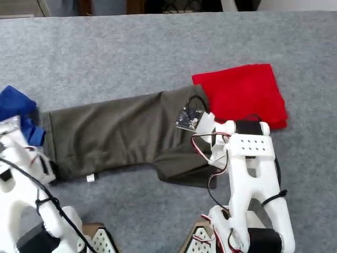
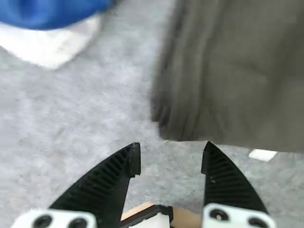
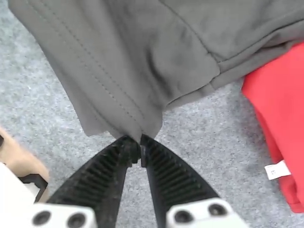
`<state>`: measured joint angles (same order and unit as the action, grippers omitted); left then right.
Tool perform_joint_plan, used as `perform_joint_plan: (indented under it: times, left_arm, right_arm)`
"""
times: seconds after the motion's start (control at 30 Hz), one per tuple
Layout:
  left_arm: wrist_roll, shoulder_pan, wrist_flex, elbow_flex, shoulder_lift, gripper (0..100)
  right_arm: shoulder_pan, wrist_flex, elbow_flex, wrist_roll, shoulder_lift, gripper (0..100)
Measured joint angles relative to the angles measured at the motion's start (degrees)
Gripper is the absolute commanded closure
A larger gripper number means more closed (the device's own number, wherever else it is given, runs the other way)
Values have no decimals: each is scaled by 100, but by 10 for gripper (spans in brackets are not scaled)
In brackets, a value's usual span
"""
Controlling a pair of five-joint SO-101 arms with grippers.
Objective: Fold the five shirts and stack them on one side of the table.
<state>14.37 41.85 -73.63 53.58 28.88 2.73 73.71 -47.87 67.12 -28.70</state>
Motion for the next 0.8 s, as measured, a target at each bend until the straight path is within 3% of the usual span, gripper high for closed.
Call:
perform_joint_plan:
  times: [0.1,0.27,0.8]
  left_arm:
    - [-105,-378,325,343,0,780]
    - [-624,-413,791,501,0,970]
    - [-642,-440,756,501,0,962]
  right_arm:
    - [0,0,0,0,0,987]
    - [0,0,0,0,0,987]
    - [0,0,0,0,0,987]
